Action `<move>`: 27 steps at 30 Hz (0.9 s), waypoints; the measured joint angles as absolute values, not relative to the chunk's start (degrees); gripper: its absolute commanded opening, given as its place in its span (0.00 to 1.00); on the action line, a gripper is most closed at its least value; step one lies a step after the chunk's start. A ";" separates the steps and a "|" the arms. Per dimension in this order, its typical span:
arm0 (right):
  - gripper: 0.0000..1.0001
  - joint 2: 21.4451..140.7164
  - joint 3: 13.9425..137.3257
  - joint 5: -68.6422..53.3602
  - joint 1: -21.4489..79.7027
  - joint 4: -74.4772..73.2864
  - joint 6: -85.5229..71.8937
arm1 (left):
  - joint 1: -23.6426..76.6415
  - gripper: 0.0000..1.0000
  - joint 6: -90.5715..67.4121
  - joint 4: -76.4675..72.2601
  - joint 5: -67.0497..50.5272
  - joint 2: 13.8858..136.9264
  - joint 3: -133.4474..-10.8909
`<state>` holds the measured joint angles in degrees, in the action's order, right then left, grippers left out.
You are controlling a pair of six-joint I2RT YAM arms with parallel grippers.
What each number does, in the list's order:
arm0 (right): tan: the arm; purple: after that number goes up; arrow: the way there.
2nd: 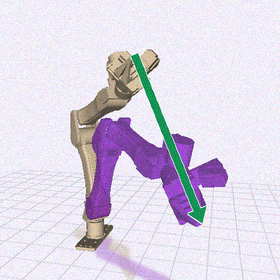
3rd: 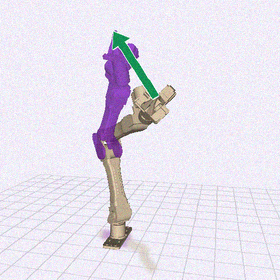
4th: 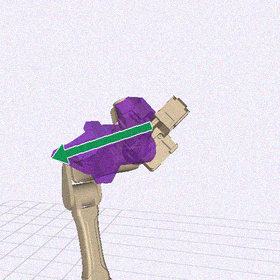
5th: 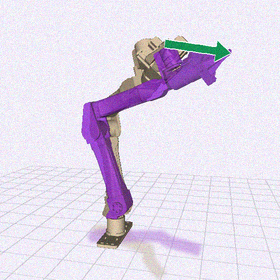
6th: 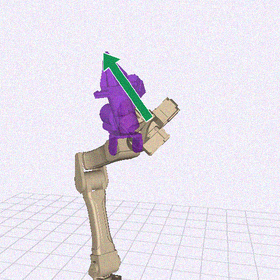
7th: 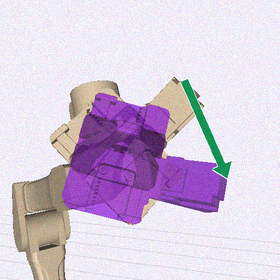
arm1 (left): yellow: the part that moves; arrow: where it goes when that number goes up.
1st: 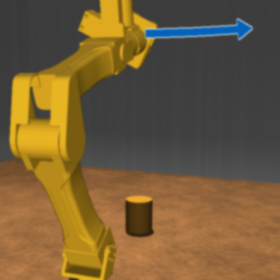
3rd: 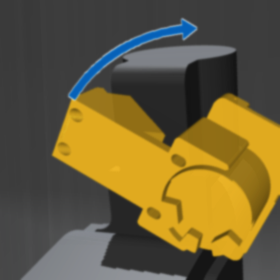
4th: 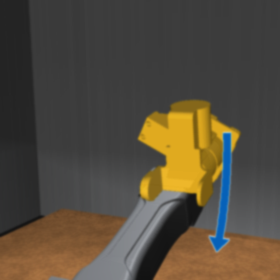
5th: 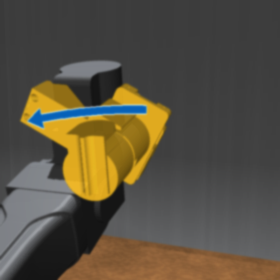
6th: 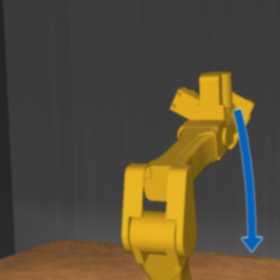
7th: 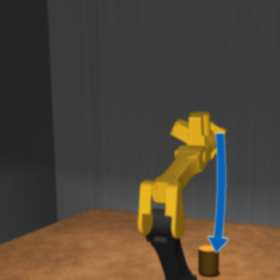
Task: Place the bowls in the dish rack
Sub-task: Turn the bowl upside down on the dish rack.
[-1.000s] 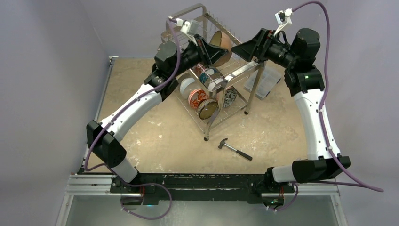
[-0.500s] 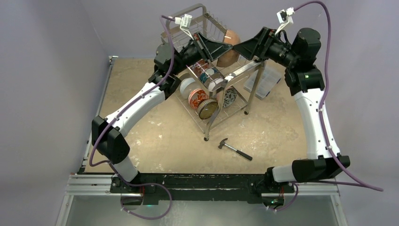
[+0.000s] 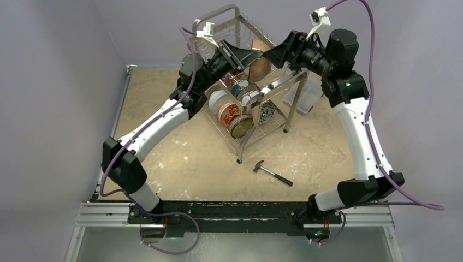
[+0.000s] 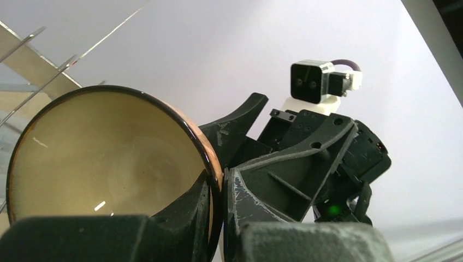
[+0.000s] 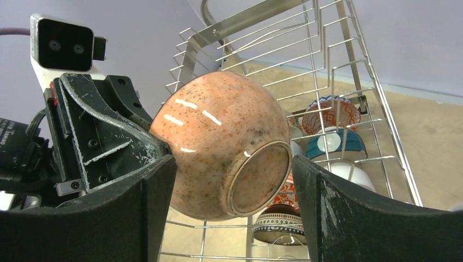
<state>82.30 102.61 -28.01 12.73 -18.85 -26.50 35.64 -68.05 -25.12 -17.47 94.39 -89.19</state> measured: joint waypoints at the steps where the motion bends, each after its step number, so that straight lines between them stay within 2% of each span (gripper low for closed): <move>1: 0.79 82.63 103.15 -27.53 13.17 -19.05 -26.17 | 35.64 0.00 -67.94 -24.21 -16.47 93.86 -89.14; 5: 0.79 83.00 104.14 -25.71 14.76 -19.94 -24.88 | 35.64 0.00 -67.94 -20.80 -14.04 92.01 -88.55; 7: 0.79 83.00 104.22 -25.23 15.16 -20.38 -24.43 | 35.51 0.08 -68.07 -19.99 -12.86 91.44 -88.23; 12: 0.76 83.02 104.57 -25.23 16.29 -21.15 -23.92 | 34.65 0.09 -68.60 -17.50 -10.59 90.45 -88.12; 19: 0.76 83.31 105.16 -25.43 17.39 -21.19 -23.24 | 33.54 0.30 -69.49 -13.65 -9.65 88.18 -87.24; 27: 0.76 84.29 105.43 -26.55 19.05 -21.19 -21.93 | 31.97 0.39 -64.82 -6.59 -7.70 87.31 -89.58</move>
